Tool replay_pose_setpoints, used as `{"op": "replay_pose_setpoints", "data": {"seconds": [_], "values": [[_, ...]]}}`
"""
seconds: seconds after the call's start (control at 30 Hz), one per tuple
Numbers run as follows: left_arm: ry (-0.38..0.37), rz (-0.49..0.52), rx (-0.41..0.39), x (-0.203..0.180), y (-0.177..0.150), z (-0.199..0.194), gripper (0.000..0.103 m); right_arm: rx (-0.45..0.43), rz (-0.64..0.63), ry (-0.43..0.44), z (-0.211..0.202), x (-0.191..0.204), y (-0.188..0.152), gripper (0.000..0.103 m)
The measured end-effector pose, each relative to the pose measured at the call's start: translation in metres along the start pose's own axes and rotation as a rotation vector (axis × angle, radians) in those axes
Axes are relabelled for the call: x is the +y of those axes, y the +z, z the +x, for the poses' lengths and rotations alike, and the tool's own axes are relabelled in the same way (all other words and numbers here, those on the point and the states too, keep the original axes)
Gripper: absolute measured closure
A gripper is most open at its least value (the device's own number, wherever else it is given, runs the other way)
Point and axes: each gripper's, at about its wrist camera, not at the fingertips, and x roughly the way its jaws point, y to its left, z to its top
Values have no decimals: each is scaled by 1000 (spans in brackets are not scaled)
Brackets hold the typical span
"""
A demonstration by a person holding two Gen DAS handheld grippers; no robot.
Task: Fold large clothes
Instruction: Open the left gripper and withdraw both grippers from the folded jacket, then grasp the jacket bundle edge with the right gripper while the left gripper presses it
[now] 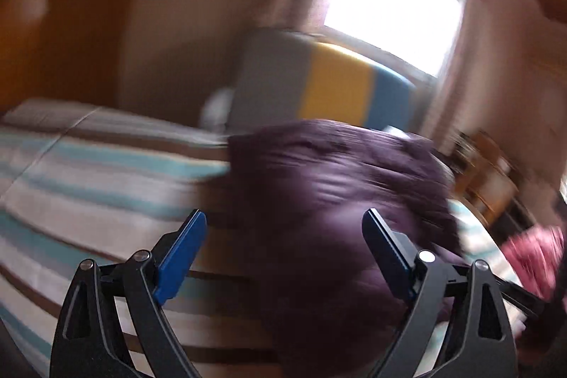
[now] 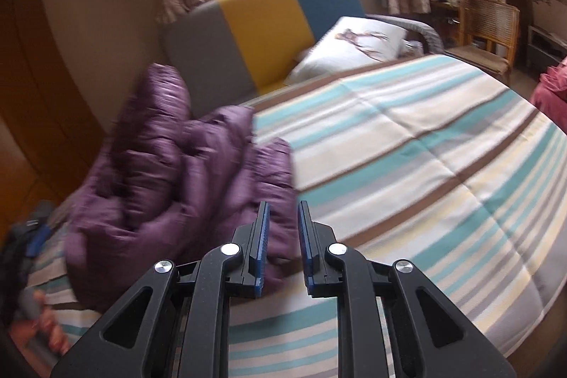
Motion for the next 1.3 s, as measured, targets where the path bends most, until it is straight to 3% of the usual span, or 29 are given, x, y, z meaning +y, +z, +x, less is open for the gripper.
{"op": "replay_pose_setpoints", "data": {"seconds": [0.03, 0.07, 0.13, 0.2, 0.4, 0.57, 0.67, 0.93, 1.17, 1.3], "values": [[7, -18, 17, 8, 1, 10, 15, -13, -2, 12, -3, 6, 2, 43], [2, -7, 53, 10, 1, 23, 15, -32, -12, 31, -7, 13, 5, 40], [-25, 63, 119, 3, -6, 39, 21, -49, -66, 64, -9, 29, 12, 41], [-25, 136, 117, -10, -11, 45, 22, -59, -132, 64, -10, 47, 19, 43], [-64, 224, 135, -38, -21, 50, 28, -35, -251, 142, 6, 93, 42, 65], [-86, 252, 153, -47, -22, 49, 30, 56, -323, 136, 53, 125, 56, 66], [-86, 269, 156, -52, -23, 44, 30, 75, -406, 63, 80, 134, 56, 66], [-91, 385, 156, -80, -29, 47, 28, 109, -302, -126, 114, 62, 41, 67], [-45, 473, 134, -104, -43, 54, 27, 94, -187, -52, 134, 24, 28, 67], [-49, 454, 151, -100, -39, 51, 27, 76, -180, -10, 116, 23, 30, 67]]}}
